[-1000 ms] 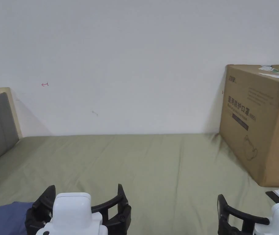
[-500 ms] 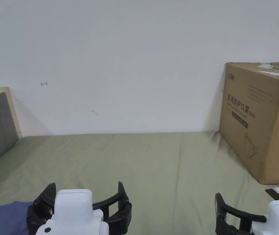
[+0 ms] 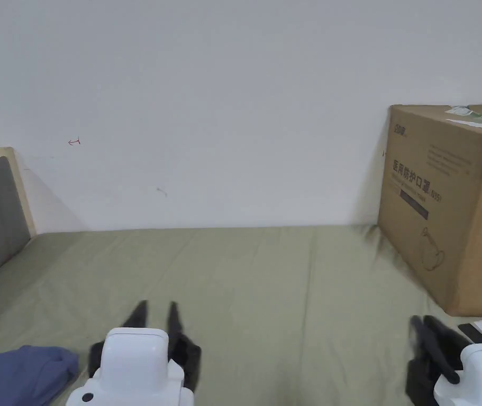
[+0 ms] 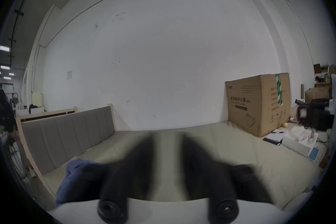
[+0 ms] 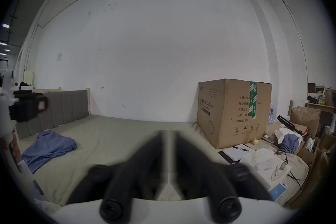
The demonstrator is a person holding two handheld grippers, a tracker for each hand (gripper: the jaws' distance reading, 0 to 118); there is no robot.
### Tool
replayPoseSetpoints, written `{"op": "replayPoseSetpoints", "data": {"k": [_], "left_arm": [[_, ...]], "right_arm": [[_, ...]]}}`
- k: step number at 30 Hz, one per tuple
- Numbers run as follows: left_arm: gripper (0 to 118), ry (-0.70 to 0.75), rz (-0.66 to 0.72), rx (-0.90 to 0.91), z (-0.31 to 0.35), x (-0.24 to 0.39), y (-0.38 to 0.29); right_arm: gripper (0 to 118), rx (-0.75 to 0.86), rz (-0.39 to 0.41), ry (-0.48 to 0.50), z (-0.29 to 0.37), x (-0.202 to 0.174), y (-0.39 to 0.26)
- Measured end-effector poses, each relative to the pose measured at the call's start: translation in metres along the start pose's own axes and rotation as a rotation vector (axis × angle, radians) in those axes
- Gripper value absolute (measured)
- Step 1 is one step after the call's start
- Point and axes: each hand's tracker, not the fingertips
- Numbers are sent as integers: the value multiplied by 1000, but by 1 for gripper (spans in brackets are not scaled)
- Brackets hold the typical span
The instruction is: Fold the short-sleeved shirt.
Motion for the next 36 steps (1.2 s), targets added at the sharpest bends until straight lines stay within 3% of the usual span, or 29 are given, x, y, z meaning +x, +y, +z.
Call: {"op": "replayPoseSetpoints", "data": {"k": [4,11,14,19,23,26,32,36], "left_arm": [[0,-34,65,-36,-3,-3,-2],[0,0,64,-48,-5,-4,-7],[0,7,75,-59,3,-24,-5],[0,219,-23,-66,38,-95,-6],[0,405,-1,-101,71,-154,-9],[0,502,32,-123,90,-184,-13],[0,588,33,-162,99,-200,-29],[0,522,103,-167,82,-209,-36]], "right_arm": [[0,-15,-66,27,0,8,-5],[0,-16,-45,-4,-2,7,-8],[0,-12,-34,6,-9,-9,-8],[0,-38,-67,215,-31,-87,-3],[0,-25,-42,453,-30,-162,3],[0,-30,-55,561,-25,-198,7],[0,-39,-34,600,-26,-211,11],[0,-51,-1,584,-29,-198,10]]}}
